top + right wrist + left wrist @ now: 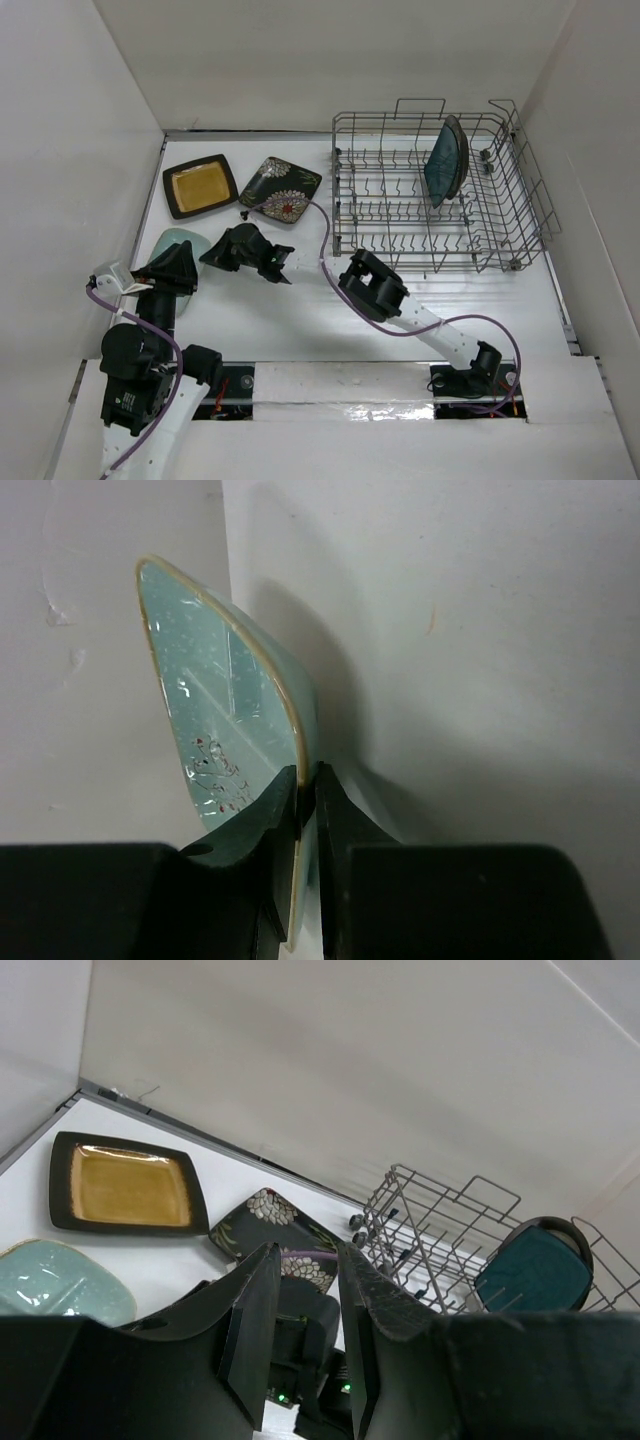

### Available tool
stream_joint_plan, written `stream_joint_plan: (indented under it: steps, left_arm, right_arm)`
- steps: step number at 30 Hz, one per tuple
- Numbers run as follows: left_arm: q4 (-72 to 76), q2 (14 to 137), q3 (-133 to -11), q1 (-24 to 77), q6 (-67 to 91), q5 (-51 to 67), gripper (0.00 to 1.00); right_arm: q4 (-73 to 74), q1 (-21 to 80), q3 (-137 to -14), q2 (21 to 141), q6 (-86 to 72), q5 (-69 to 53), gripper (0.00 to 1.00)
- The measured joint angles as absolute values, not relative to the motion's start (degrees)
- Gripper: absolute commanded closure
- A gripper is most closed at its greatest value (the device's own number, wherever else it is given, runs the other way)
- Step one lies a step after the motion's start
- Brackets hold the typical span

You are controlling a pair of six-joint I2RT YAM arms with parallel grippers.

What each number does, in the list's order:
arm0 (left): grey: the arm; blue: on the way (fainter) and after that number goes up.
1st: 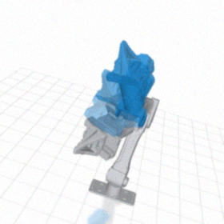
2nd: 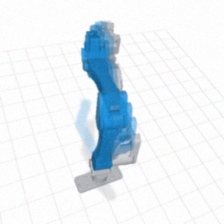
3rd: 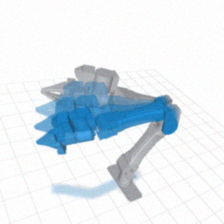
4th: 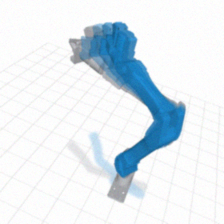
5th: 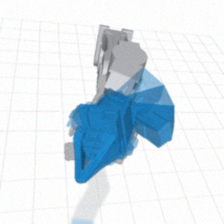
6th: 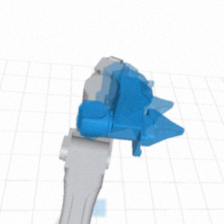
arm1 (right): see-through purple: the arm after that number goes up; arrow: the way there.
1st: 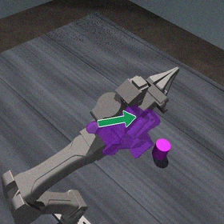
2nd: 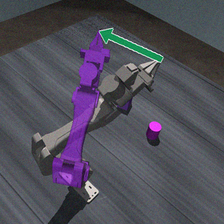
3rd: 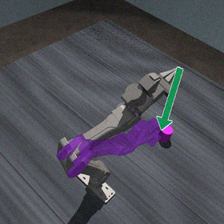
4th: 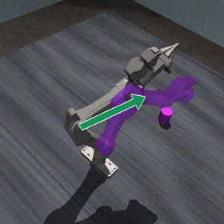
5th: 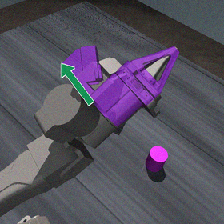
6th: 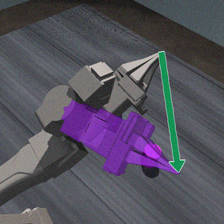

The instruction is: Load the plates into the dish rack

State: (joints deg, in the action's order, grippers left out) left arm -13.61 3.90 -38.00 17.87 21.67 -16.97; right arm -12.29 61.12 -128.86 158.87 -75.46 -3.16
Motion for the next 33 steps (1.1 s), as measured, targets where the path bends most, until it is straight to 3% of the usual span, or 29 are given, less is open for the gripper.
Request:
stream_joint_plan:
  steps: [21, 33]
  left_arm:
    - [-13.58, 2.96, -38.00, 17.87, 21.63, -18.22, 0.72]
    - [-13.30, 3.14, -38.41, 17.87, 21.45, -18.06, 0.70]
  right_arm:
    - [-17.37, 61.87, -110.89, 141.43, -62.50, 3.95, 1.00]
    - [-22.50, 55.64, -100.14, 129.16, -61.08, 4.60, 1.00]
